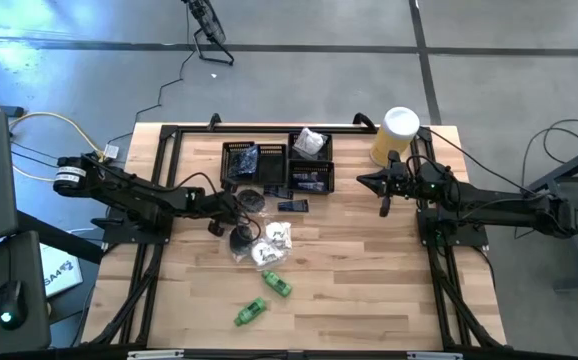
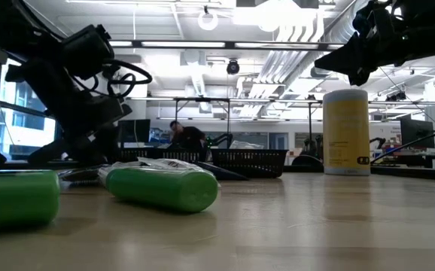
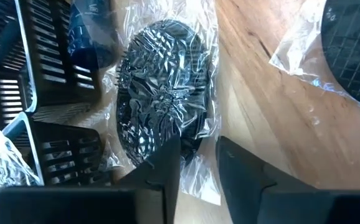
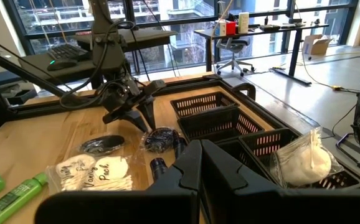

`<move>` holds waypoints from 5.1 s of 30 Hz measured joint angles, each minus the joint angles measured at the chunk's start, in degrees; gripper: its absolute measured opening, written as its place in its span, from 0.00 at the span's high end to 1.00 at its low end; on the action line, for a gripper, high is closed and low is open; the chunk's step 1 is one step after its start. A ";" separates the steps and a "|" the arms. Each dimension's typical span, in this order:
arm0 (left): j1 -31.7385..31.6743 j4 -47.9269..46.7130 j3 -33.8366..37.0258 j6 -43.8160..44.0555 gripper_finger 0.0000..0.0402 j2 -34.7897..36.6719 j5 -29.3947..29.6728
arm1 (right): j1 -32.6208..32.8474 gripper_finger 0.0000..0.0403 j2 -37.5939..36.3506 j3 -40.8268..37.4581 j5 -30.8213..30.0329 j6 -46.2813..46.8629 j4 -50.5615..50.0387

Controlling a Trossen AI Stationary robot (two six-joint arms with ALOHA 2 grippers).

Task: Pick & Place Travel size toiletries
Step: Put the top black hairbrush into the left black bin

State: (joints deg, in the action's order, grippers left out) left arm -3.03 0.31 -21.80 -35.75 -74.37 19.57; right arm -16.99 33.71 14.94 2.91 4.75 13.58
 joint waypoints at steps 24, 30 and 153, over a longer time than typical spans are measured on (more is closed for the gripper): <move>0.02 0.60 0.07 6.63 1.00 0.24 -2.91 | -0.02 0.99 0.00 -0.02 0.01 0.00 0.04; 0.04 0.66 -1.38 7.65 1.00 3.02 -2.73 | 0.00 0.99 0.00 -0.02 0.01 0.00 0.07; -33.33 -10.57 -17.86 2.74 0.49 11.47 -20.17 | 0.00 0.99 -0.02 -0.04 -0.01 -0.24 -0.55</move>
State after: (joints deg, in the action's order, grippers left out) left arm -36.36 -10.26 -39.66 -33.01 -62.89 -0.60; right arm -16.99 33.69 14.90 2.90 4.51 13.03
